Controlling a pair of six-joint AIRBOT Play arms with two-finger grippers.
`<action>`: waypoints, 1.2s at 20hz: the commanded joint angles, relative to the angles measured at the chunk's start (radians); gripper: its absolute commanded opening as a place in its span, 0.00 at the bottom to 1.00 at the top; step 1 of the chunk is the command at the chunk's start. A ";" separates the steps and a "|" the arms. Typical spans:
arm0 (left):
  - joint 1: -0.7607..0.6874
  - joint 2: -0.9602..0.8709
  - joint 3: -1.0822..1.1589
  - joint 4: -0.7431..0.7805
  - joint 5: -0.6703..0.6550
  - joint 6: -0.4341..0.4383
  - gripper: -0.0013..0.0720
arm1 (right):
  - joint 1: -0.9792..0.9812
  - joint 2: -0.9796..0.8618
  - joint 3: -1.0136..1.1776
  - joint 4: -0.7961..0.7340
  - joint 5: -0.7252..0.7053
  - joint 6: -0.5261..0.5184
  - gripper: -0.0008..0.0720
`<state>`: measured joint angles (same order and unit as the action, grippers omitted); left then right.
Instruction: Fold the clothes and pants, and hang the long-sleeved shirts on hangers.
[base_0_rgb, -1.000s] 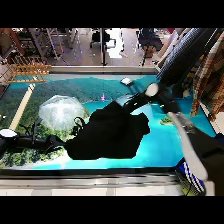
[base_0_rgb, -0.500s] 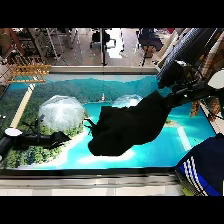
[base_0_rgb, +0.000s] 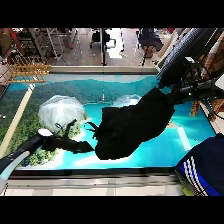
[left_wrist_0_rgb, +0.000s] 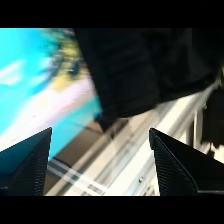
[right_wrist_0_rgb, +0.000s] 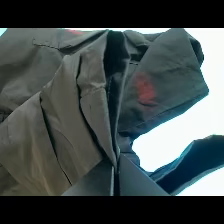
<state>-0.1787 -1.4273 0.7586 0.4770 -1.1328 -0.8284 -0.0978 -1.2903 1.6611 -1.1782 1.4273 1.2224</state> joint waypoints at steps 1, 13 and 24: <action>-0.102 -0.063 0.001 -0.113 0.006 0.075 0.97 | -0.001 0.001 0.000 0.003 -0.005 0.001 0.03; -0.023 0.009 0.006 -0.402 -0.161 0.198 0.03 | -0.002 0.043 0.001 -0.054 0.045 0.020 0.03; 0.419 0.325 0.530 -0.230 -0.201 -0.074 0.03 | -0.057 0.392 -0.176 0.045 0.030 -0.008 0.03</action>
<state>0.1955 -1.1217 1.1950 0.1314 -1.3254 -0.8616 -0.1520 -0.9684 1.5921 -1.2026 1.4120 1.2366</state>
